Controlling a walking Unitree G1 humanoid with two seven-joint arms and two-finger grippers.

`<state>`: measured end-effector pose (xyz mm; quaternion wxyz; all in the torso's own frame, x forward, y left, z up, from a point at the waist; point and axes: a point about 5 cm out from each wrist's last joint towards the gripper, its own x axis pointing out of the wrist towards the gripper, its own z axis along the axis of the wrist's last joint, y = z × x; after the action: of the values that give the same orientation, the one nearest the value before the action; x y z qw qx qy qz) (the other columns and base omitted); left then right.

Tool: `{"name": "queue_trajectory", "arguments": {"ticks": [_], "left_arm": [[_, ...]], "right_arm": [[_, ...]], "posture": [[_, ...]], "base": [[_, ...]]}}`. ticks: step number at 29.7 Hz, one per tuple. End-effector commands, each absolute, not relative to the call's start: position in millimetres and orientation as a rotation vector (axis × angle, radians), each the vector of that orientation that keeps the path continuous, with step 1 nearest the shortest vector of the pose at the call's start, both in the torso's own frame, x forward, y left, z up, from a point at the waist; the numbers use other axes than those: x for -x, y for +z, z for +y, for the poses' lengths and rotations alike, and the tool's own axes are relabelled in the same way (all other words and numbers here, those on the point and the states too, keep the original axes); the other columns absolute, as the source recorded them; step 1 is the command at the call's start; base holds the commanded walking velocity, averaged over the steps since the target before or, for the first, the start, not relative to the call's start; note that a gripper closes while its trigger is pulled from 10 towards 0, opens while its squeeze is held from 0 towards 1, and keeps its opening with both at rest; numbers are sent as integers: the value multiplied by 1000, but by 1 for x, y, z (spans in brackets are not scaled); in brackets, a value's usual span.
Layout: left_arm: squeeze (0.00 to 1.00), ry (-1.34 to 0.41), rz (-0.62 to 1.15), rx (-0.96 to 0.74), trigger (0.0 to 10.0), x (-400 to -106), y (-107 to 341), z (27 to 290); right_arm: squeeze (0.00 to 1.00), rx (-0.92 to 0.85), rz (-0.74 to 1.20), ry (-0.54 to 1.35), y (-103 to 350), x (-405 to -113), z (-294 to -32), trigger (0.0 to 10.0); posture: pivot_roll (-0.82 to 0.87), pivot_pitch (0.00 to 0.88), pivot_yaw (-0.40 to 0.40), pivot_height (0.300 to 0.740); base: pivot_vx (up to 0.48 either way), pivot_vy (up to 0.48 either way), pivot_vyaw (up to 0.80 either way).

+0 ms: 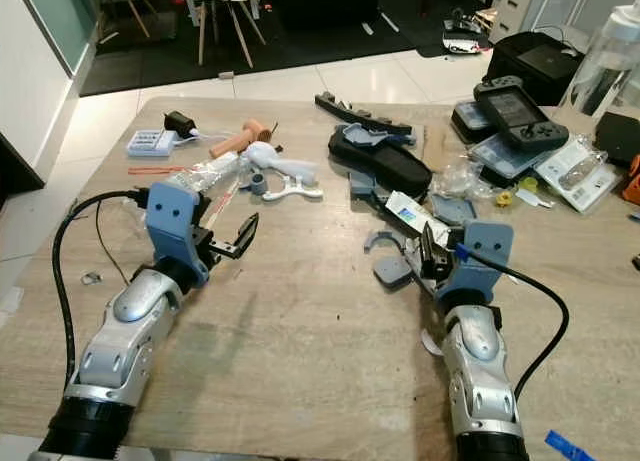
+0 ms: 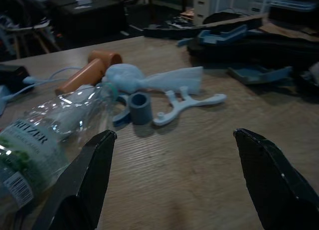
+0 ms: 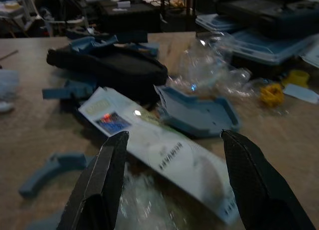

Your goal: Picking trash to rubbish bin

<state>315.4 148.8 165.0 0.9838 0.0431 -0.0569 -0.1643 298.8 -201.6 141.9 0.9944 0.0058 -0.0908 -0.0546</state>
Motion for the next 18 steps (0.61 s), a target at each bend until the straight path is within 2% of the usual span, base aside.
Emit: {"name": "queue_trajectory", "arguments": {"ticks": [1, 5, 6, 8, 12, 18], "left_arm": [[0, -349, -82, -123, 10000, -314, 159, 150], [0, -420, -86, -165, 10000, -313, 165, 152], [0, -425, -87, -165, 10000, -313, 165, 152], [0, -459, -83, -165, 10000, -313, 168, 153], [0, -502, -92, -189, 10000, -313, 173, 152], [0, -558, -102, -202, 10000, -313, 179, 148]], "right_arm": [[0, 8, -157, -105, 140, -297, -203, 10000], [0, 46, -146, -13, 153, -301, -206, 10000], [608, 56, -145, -1, 154, -301, -205, 10000], [1000, 62, -143, 26, 159, -301, -206, 10000], [1000, 84, -82, 75, 158, -301, -203, 10000], [1000, 62, 5, 198, 152, -294, -180, 10000]], "posture": [[-26, 149, 75, 740], [-24, 149, 81, 740], [-24, 149, 81, 740], [-27, 151, 93, 740], [-28, 148, 96, 740], [-27, 139, 105, 740]], "base": [[0, 0, 0], [0, 0, 0], [0, 0, 0], [0, 0, 0], [0, 0, 0], [0, 0, 0]]}}
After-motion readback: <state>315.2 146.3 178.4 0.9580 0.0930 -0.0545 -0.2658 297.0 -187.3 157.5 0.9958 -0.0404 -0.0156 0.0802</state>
